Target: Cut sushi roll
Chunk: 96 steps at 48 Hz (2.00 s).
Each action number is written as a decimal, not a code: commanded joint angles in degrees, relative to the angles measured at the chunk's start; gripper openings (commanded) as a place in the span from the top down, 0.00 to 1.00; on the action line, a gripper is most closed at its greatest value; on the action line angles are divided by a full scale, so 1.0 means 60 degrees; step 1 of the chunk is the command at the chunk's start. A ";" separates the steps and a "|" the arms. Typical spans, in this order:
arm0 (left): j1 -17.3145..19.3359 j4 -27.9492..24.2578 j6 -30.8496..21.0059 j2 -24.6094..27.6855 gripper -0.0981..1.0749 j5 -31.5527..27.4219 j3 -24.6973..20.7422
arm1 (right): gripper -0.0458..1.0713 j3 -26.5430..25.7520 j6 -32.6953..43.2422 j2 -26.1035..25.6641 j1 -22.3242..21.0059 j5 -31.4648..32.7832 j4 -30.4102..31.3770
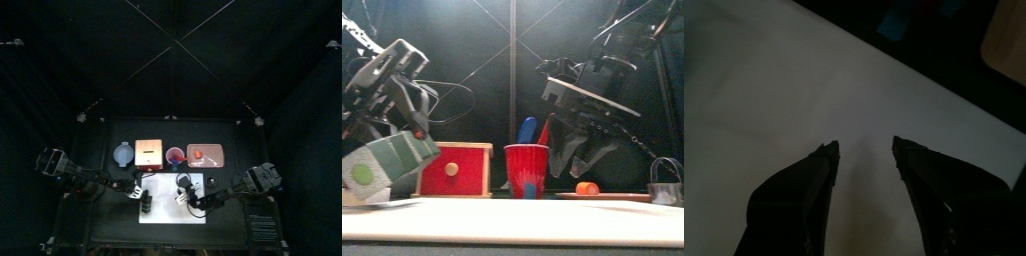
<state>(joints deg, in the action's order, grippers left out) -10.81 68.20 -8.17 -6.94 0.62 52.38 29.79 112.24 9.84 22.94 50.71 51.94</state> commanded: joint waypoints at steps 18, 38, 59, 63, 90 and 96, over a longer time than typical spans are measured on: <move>0.0205 0.0249 0.0029 0.1685 0.31 0.0732 -0.1860 | 0.22 0.0645 0.0029 -0.0732 0.0293 0.0146 -0.0044; 0.0615 0.0513 0.0029 0.2271 0.31 0.1113 -0.2476 | 0.22 0.1040 0.0015 -0.0908 0.0293 0.0146 -0.0073; 0.0718 0.0469 0.0044 0.2754 0.30 0.1128 -0.2739 | 0.22 0.1040 0.0029 -0.0938 0.0308 0.0146 -0.0044; 0.0718 0.0381 0.0044 0.2783 0.30 0.1157 -0.2754 | 0.22 0.1040 0.0044 -0.0952 0.0308 0.0132 -0.0044; 0.0718 0.0029 0.0073 0.2856 0.13 0.1260 -0.3003 | 0.22 0.1084 0.0029 -0.0938 0.0352 0.0146 -0.0044; 0.0732 -0.0088 0.0044 0.2813 0.10 0.1274 -0.2988 | 0.22 0.1084 0.0029 -0.0938 0.0366 0.0146 -0.0073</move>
<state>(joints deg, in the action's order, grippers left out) -6.59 68.12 -8.00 10.81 7.82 35.68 37.00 112.32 6.59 24.96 51.42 51.42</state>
